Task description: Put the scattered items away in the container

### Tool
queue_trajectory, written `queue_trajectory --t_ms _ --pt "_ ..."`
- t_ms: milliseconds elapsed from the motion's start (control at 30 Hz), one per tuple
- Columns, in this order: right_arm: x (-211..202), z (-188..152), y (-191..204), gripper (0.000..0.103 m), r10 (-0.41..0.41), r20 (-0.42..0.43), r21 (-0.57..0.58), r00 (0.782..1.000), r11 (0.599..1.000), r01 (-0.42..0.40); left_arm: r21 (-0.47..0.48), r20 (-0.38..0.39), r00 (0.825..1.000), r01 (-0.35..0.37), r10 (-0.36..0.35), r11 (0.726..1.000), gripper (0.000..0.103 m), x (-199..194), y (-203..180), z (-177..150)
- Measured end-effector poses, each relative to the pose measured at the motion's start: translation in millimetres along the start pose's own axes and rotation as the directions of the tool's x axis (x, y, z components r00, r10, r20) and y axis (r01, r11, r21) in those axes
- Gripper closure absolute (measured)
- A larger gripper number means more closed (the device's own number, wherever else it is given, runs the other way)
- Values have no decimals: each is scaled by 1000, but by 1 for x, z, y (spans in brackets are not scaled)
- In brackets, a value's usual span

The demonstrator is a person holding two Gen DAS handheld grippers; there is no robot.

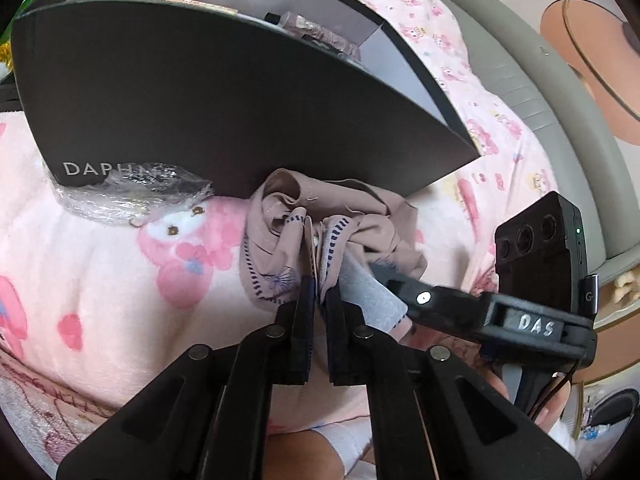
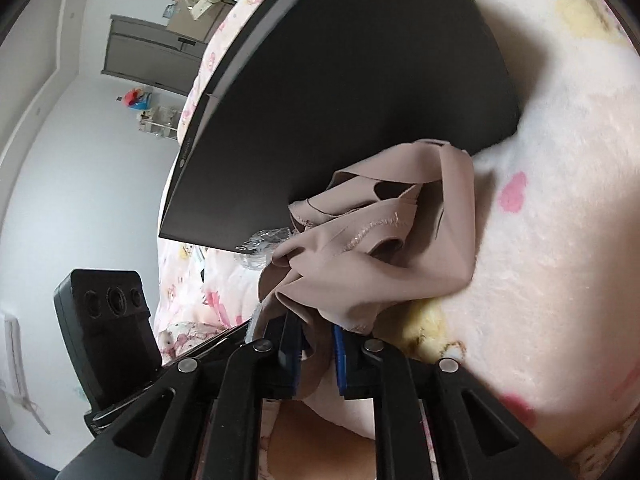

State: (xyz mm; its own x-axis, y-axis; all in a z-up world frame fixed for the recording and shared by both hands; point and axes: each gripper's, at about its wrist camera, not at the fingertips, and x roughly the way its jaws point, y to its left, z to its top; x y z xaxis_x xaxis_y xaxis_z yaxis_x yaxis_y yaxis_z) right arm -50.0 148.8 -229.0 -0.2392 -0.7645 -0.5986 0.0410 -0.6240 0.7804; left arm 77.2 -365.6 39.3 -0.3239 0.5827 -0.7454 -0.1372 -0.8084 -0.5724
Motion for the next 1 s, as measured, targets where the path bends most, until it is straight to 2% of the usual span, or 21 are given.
queue_trajectory --t_ms 100,233,300,400,433,500,533,567,600,633,667,767,900,933,1000 --pt "-13 -5 6 93 27 39 -12 999 1000 -27 35 -10 1000 3 -3 999 101 0 -1 -4" --pt "-18 -8 15 89 -14 12 -71 1000 997 15 62 -38 999 -7 10 998 101 6 -5 -3" --pt "-20 -7 17 88 -7 13 -73 1000 997 8 63 -50 999 2 1 998 101 8 -4 -2" --pt "-15 -8 19 65 17 30 -71 999 997 -15 84 -53 999 3 1 996 101 7 -6 -4" --pt "-13 -7 19 64 3 35 -75 999 997 0 86 -51 999 0 4 996 99 7 -6 -5" --pt "-5 -5 12 65 -72 16 -76 997 994 73 81 -44 999 -19 23 997 98 7 -5 -5" --pt "-2 -6 7 68 -79 0 -62 997 995 79 75 -40 998 -39 43 996 98 7 -4 -5" --pt "-3 -7 4 75 -50 2 -45 999 998 50 68 -31 998 -60 62 996 98 4 -2 -6" --pt "-4 -7 6 85 -59 5 -54 998 997 60 51 -16 996 -83 83 995 98 2 2 -4" --pt "-6 -9 7 87 -92 16 -73 996 993 93 36 -9 996 -86 86 996 98 1 4 -2" --pt "-9 -13 5 88 -120 30 -80 992 989 122 19 -5 997 -80 80 997 98 0 7 -1" --pt "-6 -14 2 89 -138 4 -86 990 987 138 16 -43 999 -29 30 999 100 4 8 -1" --pt "5 -12 3 89 -165 -20 -135 986 978 161 28 -34 994 -100 101 995 102 5 6 -2" --pt "4 -13 2 93 -167 -20 -153 986 975 162 26 -29 994 -106 107 994 101 4 7 -2" --pt "13 -14 19 95 -204 -1 -207 979 958 199 40 -17 991 -129 130 991 102 1 4 -4"
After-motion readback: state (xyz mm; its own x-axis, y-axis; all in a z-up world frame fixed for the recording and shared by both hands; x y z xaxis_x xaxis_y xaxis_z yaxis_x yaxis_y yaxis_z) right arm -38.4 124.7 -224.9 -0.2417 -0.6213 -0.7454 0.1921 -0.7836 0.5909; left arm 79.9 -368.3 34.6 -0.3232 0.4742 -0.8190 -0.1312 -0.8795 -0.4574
